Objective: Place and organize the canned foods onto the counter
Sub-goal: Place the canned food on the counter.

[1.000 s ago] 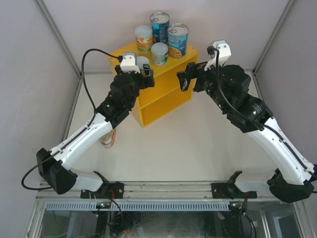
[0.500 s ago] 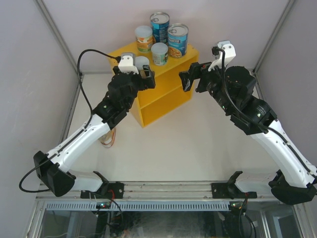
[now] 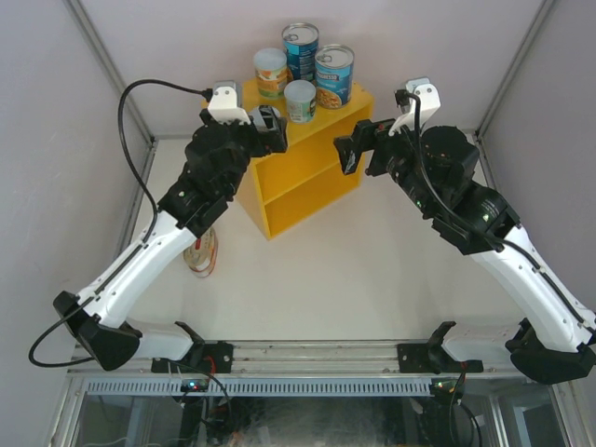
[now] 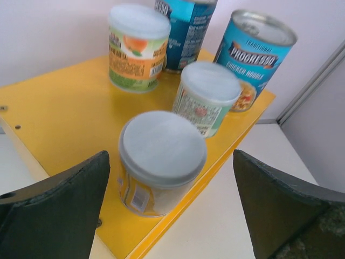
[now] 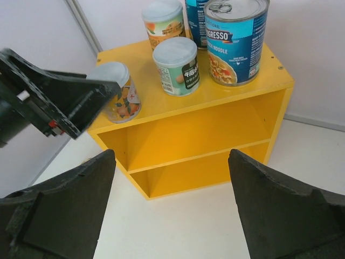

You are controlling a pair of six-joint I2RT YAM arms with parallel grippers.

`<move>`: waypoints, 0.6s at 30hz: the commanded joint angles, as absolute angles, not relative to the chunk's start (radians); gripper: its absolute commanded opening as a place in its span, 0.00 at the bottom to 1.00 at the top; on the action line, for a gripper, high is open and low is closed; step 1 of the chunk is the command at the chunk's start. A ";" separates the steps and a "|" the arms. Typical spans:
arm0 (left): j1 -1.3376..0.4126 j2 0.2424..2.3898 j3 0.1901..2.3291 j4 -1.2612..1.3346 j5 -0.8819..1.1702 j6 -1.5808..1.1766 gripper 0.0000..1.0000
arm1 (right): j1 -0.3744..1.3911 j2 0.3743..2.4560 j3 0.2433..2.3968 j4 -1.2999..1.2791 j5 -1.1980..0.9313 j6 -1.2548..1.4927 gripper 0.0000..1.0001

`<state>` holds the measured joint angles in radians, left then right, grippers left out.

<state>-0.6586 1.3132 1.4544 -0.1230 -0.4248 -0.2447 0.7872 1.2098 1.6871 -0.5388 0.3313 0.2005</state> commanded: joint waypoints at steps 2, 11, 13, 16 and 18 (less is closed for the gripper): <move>-0.653 1.274 1.587 -0.152 -0.388 -0.267 0.98 | 0.798 1.200 1.716 -0.531 0.350 0.206 0.85; -0.615 1.423 1.937 -0.405 -0.324 -0.280 0.99 | 0.806 1.202 1.734 -0.538 0.356 0.200 0.85; -0.587 1.502 2.104 -0.503 -0.280 -0.286 0.99 | 0.807 1.204 1.743 -0.539 0.357 0.196 0.85; -0.526 1.629 2.318 -0.636 -0.175 -0.317 0.99 | 0.807 1.206 1.749 -0.540 0.357 0.190 0.85; -0.493 1.688 2.396 -0.676 -0.118 -0.341 0.99 | 0.807 1.206 1.747 -0.540 0.356 0.190 0.85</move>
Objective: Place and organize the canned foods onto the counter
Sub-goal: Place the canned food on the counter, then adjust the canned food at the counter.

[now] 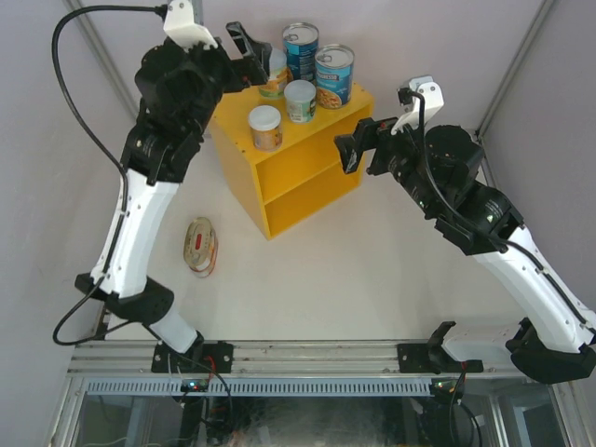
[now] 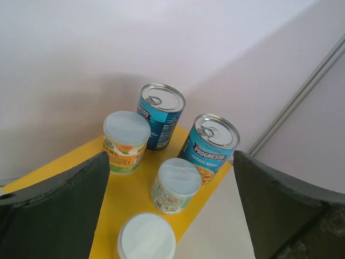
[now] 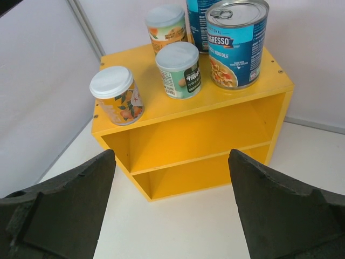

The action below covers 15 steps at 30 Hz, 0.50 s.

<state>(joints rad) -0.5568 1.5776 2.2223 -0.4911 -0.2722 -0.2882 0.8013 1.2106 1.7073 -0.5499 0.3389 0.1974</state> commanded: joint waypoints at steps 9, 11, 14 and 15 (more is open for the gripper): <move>-0.426 1.773 2.369 -0.619 -0.097 -0.324 1.00 | 0.807 1.229 1.740 -0.531 0.340 0.189 0.85; -0.426 1.788 2.362 -0.609 -0.113 -0.296 1.00 | 0.807 1.234 1.745 -0.530 0.337 0.189 0.84; -0.425 1.792 2.324 -0.555 -0.118 -0.255 1.00 | 0.807 1.243 1.747 -0.526 0.330 0.189 0.85; -0.426 1.792 2.310 -0.540 -0.121 -0.241 1.00 | 0.807 1.246 1.747 -0.526 0.330 0.189 0.85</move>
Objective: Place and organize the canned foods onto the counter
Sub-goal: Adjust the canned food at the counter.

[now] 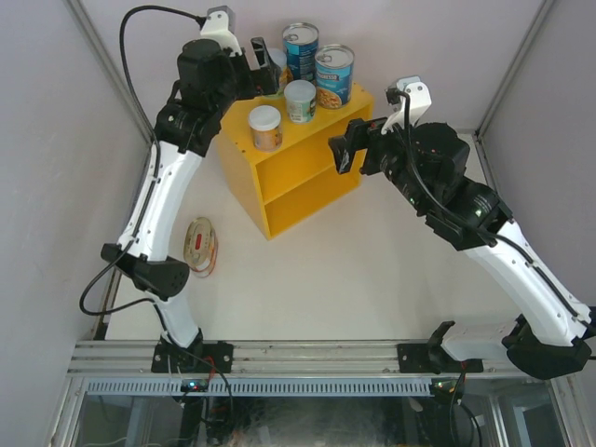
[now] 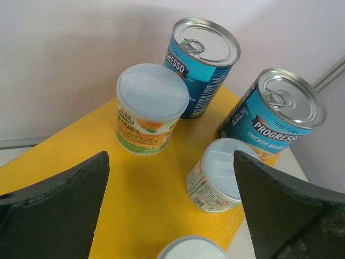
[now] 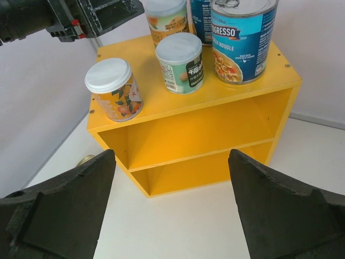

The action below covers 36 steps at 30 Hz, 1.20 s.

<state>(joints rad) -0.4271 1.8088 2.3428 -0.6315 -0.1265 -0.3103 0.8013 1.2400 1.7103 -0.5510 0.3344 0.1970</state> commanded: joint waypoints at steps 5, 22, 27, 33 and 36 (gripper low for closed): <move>-0.426 1.795 2.252 -0.462 -0.164 -0.174 1.00 | 0.807 1.256 1.745 -0.520 0.320 0.189 0.85; -0.406 1.906 2.209 -0.289 -0.152 -0.175 1.00 | 0.824 1.250 1.685 -0.487 0.346 0.176 0.84; -0.406 1.918 2.199 -0.261 -0.164 -0.175 1.00 | 0.824 1.254 1.681 -0.477 0.341 0.175 0.85; -0.404 1.940 2.207 -0.252 -0.170 -0.173 1.00 | 0.825 1.259 1.680 -0.472 0.333 0.176 0.84; -0.402 1.957 2.221 -0.249 -0.171 -0.178 1.00 | 0.825 1.263 1.681 -0.473 0.333 0.175 0.85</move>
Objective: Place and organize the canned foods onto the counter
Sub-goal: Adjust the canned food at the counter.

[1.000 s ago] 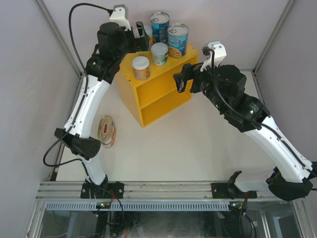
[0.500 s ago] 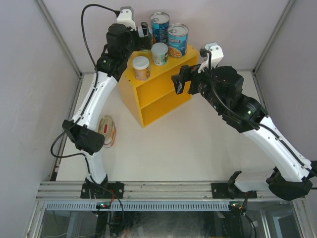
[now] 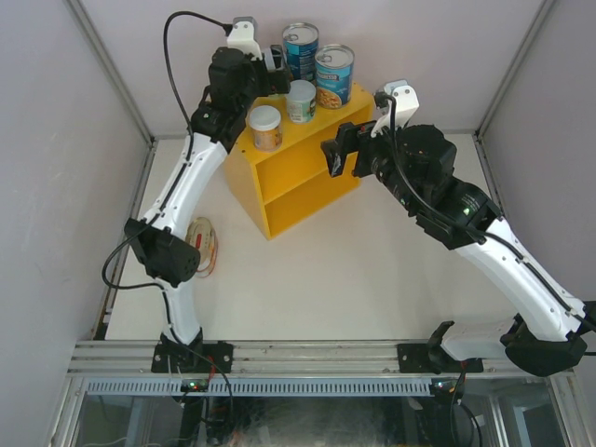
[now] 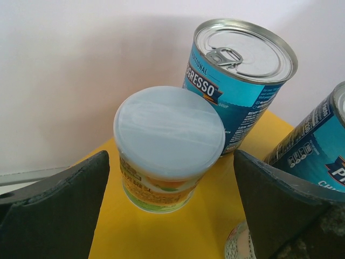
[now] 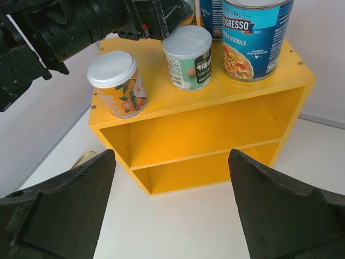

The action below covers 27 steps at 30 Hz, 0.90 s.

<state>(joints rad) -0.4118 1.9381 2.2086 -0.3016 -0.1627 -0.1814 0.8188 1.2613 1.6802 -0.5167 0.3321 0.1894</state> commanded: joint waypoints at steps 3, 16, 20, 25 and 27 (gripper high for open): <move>-0.398 1.974 2.236 -0.242 -0.170 -0.187 1.00 | 0.825 1.268 1.682 -0.474 0.334 0.173 0.85; -0.388 2.024 2.267 -0.218 -0.153 -0.207 0.95 | 0.815 1.291 1.697 -0.473 0.326 0.154 0.85; -0.387 2.023 2.266 -0.222 -0.164 -0.209 0.89 | 0.809 1.292 1.701 -0.477 0.321 0.152 0.85; -0.387 2.006 2.234 -0.214 -0.184 -0.207 0.76 | 0.808 1.296 1.704 -0.478 0.316 0.150 0.85; -0.387 1.987 2.198 -0.195 -0.196 -0.207 0.74 | 0.808 1.299 1.709 -0.478 0.316 0.147 0.85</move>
<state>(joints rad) -0.3943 2.0048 2.2253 -0.1913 -0.1593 -0.2245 0.8112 1.2949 1.6806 -0.5129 0.3290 0.1669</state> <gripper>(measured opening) 0.796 0.847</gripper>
